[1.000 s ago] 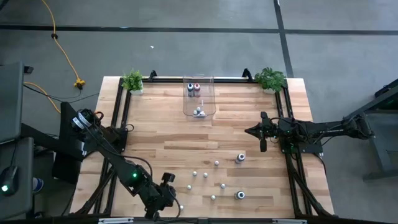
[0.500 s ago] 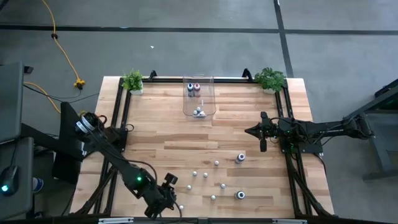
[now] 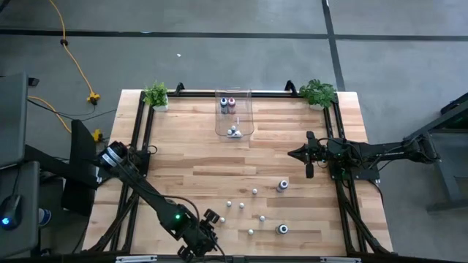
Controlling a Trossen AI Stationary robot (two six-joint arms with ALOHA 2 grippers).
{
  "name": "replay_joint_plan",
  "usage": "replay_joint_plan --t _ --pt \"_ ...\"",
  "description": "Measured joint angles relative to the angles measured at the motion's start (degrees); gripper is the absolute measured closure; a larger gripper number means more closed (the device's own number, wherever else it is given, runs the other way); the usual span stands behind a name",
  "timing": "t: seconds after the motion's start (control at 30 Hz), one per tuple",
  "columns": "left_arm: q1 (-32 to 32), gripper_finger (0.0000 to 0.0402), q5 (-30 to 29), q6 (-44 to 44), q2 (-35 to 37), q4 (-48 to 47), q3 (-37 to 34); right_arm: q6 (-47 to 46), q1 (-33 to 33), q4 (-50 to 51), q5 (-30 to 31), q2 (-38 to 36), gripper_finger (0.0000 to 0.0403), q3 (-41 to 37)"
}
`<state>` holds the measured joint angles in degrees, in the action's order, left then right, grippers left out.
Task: Pick & Place food coloring
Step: Put the small light green food coloring into the transparent bin
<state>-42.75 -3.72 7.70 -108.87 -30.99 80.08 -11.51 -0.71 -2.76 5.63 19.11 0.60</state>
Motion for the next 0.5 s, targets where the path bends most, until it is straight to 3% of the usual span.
replay_joint_plan --t 0.5 --pt "0.0 0.0273 0.4 -1.7 -3.8 4.9 -0.1 0.0 0.0 0.0 0.0 0.0 0.0402 0.0"
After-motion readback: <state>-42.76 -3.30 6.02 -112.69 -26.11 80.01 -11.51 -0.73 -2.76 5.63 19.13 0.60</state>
